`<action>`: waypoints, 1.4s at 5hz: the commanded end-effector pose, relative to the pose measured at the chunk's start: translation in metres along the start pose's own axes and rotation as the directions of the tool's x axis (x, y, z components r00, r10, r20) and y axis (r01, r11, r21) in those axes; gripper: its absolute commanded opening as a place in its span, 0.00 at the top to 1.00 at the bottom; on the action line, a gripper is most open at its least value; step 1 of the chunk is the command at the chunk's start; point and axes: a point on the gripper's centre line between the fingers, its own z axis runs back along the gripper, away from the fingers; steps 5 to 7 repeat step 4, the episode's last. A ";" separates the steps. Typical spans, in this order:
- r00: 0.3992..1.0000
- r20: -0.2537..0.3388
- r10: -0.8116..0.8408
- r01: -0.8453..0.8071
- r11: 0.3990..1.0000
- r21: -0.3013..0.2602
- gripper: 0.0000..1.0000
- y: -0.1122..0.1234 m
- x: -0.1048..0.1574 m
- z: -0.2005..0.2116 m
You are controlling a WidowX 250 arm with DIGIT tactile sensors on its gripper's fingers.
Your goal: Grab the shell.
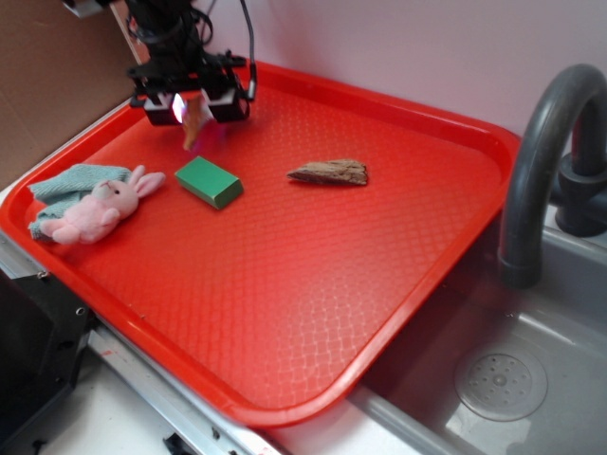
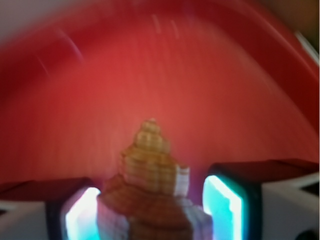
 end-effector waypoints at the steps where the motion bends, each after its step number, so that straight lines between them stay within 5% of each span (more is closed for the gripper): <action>1: 0.976 0.099 -0.193 0.204 0.970 -0.130 1.00 -0.032 -0.019 0.118; 3: 0.951 0.160 -0.265 0.296 0.927 -0.228 1.00 -0.044 -0.087 0.181; 4: 0.956 0.095 -0.279 0.294 0.924 -0.245 1.00 -0.042 -0.086 0.171; 7: 0.956 0.095 -0.279 0.294 0.924 -0.245 1.00 -0.042 -0.086 0.171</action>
